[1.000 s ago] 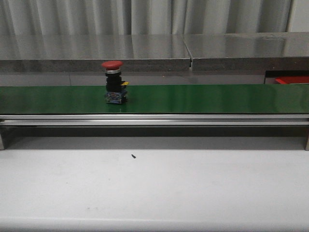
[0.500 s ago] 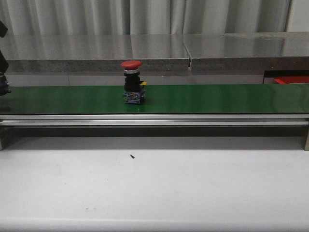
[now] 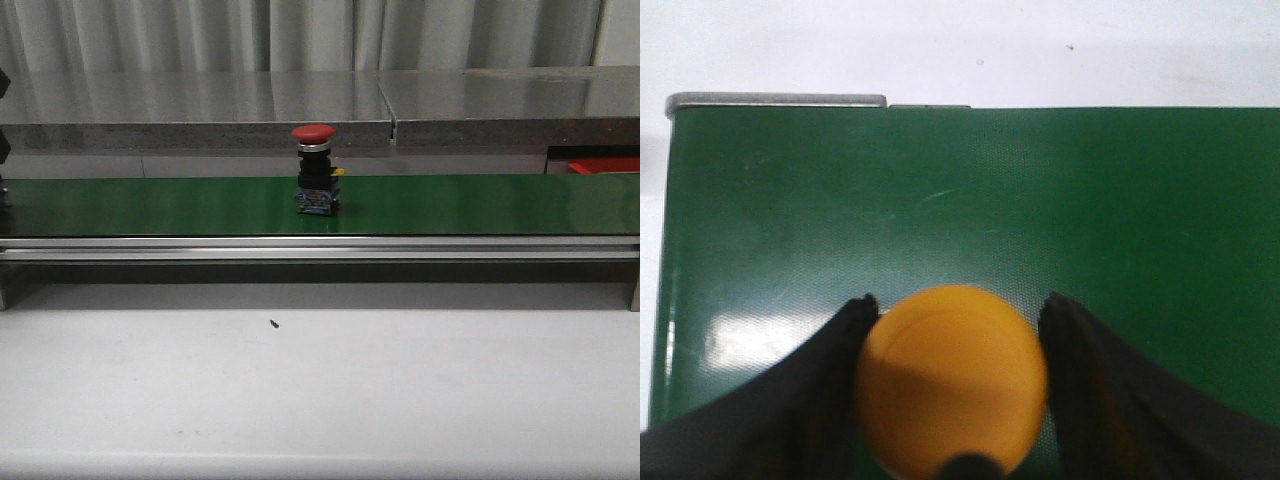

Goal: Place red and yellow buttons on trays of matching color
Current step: 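Grasp a yellow button with the left gripper and lift it over the conveyor, then lower the yellow button onto the conveyor and open the left gripper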

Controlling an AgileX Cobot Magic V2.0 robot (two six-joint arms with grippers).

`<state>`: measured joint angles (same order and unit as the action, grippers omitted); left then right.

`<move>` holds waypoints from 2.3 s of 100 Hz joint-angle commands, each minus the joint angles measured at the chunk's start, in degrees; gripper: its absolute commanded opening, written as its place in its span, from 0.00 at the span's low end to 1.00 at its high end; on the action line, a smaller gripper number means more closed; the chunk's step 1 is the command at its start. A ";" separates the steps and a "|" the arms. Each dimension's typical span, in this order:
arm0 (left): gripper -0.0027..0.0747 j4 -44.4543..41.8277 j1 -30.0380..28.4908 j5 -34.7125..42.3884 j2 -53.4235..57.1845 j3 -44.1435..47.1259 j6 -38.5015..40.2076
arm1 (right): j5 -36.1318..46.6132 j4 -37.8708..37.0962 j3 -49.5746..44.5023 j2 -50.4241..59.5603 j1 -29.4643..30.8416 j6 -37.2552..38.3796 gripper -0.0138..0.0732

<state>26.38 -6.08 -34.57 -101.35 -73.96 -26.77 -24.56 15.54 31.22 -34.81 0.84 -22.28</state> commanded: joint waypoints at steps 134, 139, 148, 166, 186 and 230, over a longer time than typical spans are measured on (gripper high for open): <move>0.83 4.71 10.34 18.36 78.64 49.54 -0.63 | 4.67 0.60 1.51 0.04 -0.03 -0.34 0.08; 0.76 5.63 10.34 18.90 80.49 50.61 -0.63 | 4.30 0.93 1.51 0.04 -0.03 -0.34 0.09; 0.56 6.73 10.34 19.63 82.43 51.54 -0.63 | 3.19 2.21 1.51 0.04 -0.03 -0.34 0.16; 0.01 6.73 10.34 19.77 82.68 51.54 -0.63 | 0.04 3.49 1.51 0.04 -0.03 -0.34 0.60; 0.01 6.73 10.34 19.82 82.68 51.54 -0.63 | 0.40 4.86 1.71 -0.27 -0.03 -0.34 0.89; 0.01 6.73 10.34 19.82 82.68 51.54 -0.63 | -2.84 5.04 14.45 -24.85 -0.03 -0.81 0.89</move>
<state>31.73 3.73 -19.13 -18.19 -20.92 -27.23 -30.35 19.54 41.02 -54.64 0.84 -22.28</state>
